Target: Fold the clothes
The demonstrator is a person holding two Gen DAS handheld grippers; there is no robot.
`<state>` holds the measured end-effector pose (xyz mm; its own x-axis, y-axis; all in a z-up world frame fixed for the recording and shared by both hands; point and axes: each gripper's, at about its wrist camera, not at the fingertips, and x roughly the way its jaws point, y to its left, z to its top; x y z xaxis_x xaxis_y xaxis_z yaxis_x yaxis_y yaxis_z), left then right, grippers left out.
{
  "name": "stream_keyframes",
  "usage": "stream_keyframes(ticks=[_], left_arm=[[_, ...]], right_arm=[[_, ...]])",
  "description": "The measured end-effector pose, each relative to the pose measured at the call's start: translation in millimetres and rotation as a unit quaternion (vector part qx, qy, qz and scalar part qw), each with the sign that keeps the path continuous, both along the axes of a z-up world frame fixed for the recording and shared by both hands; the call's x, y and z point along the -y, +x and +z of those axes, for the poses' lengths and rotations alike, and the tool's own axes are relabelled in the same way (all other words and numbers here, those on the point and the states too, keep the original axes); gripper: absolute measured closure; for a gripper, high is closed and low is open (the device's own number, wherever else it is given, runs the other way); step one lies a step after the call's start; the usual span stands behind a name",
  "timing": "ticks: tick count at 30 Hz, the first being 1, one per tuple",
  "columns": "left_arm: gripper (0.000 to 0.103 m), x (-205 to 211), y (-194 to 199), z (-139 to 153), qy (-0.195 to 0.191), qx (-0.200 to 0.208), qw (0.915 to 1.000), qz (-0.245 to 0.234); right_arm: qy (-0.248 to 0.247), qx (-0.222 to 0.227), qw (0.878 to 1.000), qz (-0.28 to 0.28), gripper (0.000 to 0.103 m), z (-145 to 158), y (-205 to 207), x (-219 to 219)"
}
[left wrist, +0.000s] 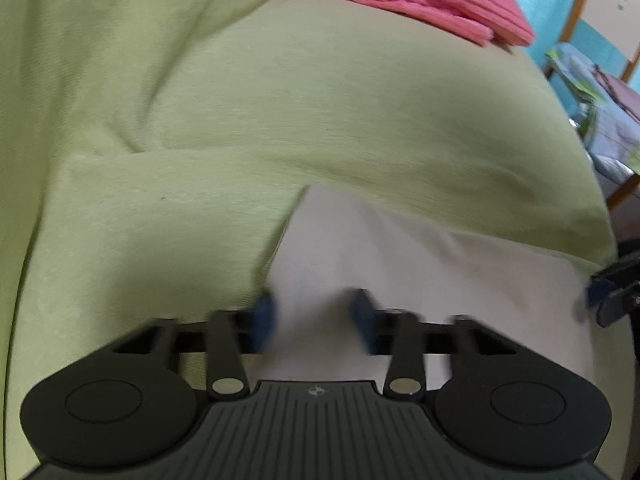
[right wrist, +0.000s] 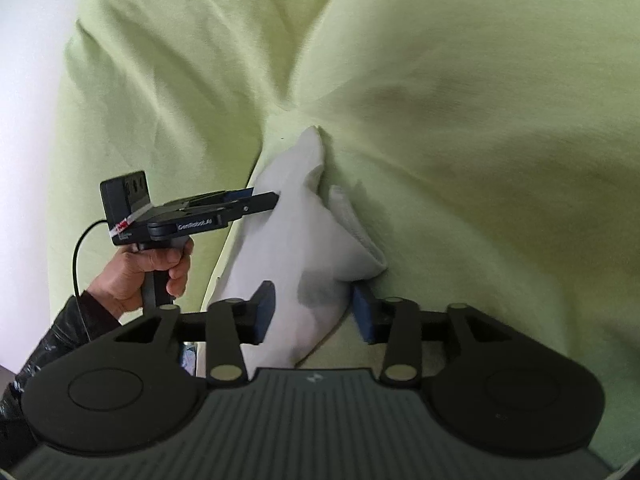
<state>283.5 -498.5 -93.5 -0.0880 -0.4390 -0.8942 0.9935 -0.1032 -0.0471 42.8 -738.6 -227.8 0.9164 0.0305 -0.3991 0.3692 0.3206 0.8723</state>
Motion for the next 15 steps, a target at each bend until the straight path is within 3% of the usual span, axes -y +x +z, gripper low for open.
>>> stream_keyframes(ticks=[6,12,15], left_arm=[[0.1,-9,-2,3,-0.017,0.01,0.9998,0.002],[0.1,-13,1,3,-0.033,0.006,0.9993,0.014],[0.1,-14,5,1,-0.038,-0.002,0.999,0.022]], right_arm=[[0.001,0.0,1.0,-0.008,0.062,0,3,0],[-0.045,-0.003,0.999,-0.01,0.061,3,9,-7],[-0.042,0.006,0.999,-0.022,0.055,2,12,-8]])
